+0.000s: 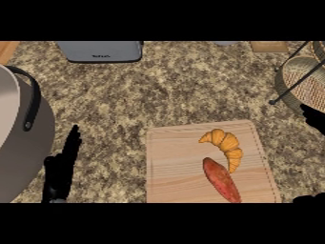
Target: Pick the sweet potato from the cutting board and place it in the tiered basket
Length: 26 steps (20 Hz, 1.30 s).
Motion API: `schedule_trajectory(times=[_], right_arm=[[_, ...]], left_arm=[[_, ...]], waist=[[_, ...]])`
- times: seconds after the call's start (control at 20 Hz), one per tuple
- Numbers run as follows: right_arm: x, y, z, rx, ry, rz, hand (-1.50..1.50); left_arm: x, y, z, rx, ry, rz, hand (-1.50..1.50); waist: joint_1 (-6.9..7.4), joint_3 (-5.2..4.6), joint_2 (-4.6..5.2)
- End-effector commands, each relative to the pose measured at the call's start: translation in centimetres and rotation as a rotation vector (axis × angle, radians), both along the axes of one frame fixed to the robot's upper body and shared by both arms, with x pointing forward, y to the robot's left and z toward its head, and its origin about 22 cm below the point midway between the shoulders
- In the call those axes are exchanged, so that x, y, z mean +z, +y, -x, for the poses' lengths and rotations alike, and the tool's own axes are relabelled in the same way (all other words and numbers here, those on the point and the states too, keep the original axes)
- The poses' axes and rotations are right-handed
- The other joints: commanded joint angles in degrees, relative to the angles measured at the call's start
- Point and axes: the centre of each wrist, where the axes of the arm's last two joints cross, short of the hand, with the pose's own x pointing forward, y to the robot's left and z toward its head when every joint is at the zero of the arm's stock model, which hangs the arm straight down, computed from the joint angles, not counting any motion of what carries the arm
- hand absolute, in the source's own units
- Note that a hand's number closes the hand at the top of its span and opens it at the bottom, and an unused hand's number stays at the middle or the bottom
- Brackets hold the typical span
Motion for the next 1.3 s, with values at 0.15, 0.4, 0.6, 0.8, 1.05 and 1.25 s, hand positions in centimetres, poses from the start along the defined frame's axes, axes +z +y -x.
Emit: schedule_trajectory(times=[0.15,0.4,0.6,0.8,1.05,1.25], right_arm=[[3.5,4.5,3.0,0.019,0.053,0.388,-1.50],[1.9,9.2,4.3,-0.028,0.046,0.420,-1.50],[2.0,12.0,5.2,-0.049,0.057,0.484,-1.50],[-1.2,13.3,3.8,-0.016,0.073,0.591,-1.50],[-0.8,14.6,2.1,-0.023,0.165,0.720,-1.50],[-2.0,15.7,2.5,-0.011,0.223,0.730,-1.50]], left_arm=[[0.7,-0.9,0.1,-0.012,0.005,0.007,0.00],[-0.5,0.4,-0.9,-0.016,0.009,0.005,0.00],[0.5,1.0,-1.0,-0.013,0.017,0.002,0.00],[-0.4,-1.2,-1.6,-0.026,0.009,0.021,0.00],[-0.2,0.5,0.0,-0.022,0.010,0.008,0.00],[-0.3,-0.7,1.4,-0.029,0.009,0.016,0.00]], waist=[[0.65,0.01,0.01],[1.01,0.10,0.33],[1.22,0.10,0.32],[0.90,0.13,0.37],[1.25,0.13,0.35],[1.11,0.15,0.29]])
